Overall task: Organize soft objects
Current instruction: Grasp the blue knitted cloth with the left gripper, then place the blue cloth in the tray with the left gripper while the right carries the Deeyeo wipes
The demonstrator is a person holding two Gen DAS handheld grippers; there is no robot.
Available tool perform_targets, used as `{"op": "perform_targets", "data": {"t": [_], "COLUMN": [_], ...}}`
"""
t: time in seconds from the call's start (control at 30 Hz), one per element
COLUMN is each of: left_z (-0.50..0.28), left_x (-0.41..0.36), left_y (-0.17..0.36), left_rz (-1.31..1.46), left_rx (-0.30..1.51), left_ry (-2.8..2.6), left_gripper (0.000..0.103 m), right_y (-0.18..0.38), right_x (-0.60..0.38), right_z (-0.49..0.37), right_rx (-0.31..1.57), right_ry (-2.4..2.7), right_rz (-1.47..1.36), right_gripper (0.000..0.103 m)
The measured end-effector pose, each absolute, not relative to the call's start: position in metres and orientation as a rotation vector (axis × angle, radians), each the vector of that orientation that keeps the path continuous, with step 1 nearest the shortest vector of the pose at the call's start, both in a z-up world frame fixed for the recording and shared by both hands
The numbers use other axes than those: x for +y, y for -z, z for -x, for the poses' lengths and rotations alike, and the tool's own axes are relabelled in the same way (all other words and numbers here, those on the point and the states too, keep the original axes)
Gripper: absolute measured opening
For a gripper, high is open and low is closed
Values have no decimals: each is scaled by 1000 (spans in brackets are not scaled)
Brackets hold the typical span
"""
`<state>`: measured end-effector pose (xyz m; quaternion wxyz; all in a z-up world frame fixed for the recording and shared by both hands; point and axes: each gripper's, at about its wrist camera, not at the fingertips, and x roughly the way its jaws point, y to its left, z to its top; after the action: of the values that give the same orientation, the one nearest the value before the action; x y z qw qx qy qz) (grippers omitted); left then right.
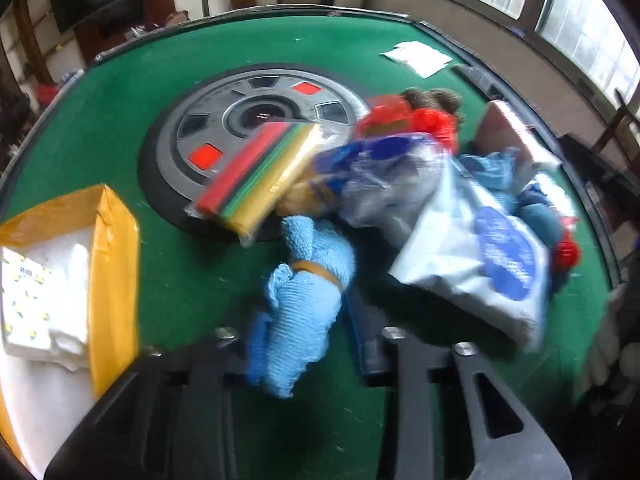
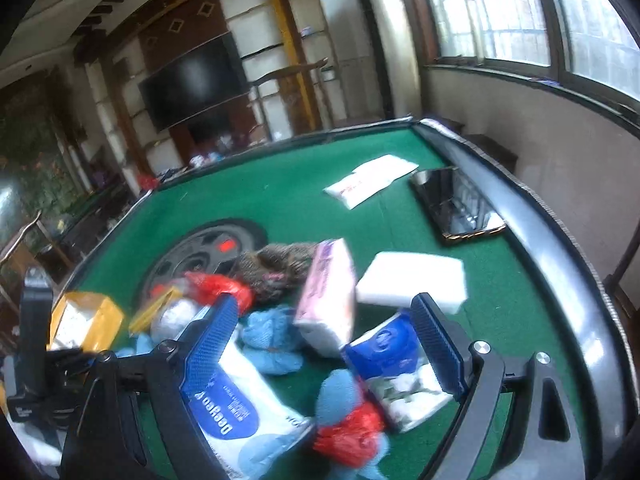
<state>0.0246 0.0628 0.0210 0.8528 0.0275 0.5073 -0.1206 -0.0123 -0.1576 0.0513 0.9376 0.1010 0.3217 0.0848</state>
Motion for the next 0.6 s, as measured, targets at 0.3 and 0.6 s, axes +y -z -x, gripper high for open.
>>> {"op": "perform_targets", "data": {"t": [0.3, 0.6], "left_z": [38, 95], "left_x": [98, 180], "left_y": [-67, -99], "left_rz": [132, 306], "left_rx": [939, 824], "left_ry": [338, 288], "left_gripper": [27, 27], "right_y": [-35, -6], "right_x": [-110, -51], "right_z": [12, 23], "right_rx": [775, 912], "right_ry": [-457, -494], "right_rz": [-157, 60], "right_gripper": [84, 84]}}
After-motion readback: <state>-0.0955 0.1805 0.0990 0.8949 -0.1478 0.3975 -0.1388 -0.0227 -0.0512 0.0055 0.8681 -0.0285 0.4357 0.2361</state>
